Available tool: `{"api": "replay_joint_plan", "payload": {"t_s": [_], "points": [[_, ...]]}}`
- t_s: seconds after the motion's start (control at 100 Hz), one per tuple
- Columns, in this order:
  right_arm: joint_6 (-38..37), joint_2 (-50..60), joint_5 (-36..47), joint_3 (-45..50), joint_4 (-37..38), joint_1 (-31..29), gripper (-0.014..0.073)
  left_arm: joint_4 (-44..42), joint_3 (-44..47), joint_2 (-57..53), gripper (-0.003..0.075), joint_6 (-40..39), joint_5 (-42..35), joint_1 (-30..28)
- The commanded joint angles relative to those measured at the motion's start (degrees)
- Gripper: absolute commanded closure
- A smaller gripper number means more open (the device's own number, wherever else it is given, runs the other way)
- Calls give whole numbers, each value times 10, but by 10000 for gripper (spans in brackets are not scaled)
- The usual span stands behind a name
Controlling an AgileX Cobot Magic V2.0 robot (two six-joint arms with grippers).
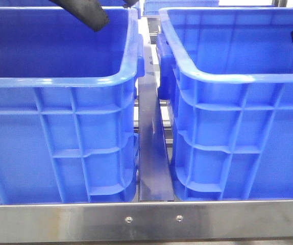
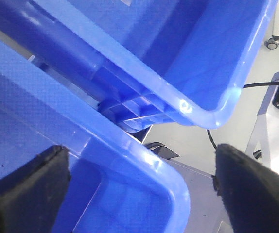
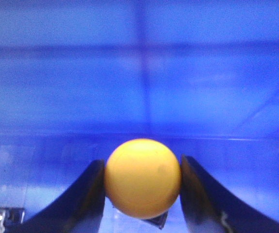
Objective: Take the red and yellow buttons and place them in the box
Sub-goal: 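Lower the yellow button beside the red one and open the right gripper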
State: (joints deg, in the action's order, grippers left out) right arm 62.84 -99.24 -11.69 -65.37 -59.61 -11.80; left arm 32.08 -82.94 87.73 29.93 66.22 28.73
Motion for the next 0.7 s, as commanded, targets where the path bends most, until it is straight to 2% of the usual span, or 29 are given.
{"api": "replay_joint_plan", "payload": {"t_s": [0.0,0.14,0.19,0.31,0.38,0.44,0.69], "points": [[7,19,16,-20,-17,-1,466,29,-15,-18,158,1,-15,4],[7,17,15,-20,-17,-1,437,29,-15,-18,158,1,-15,4],[7,17,13,-20,-17,-1,382,29,-15,-18,158,1,-15,4],[7,17,2,-20,-17,-1,180,29,-15,-18,158,1,-15,4],[7,17,0,-20,-17,-1,106,29,-15,-18,158,1,-15,4],[7,17,0,-20,-17,-1,83,29,-15,-18,158,1,-15,4],[7,34,2,-20,-17,-1,84,29,-15,-18,158,1,-15,4]]}}
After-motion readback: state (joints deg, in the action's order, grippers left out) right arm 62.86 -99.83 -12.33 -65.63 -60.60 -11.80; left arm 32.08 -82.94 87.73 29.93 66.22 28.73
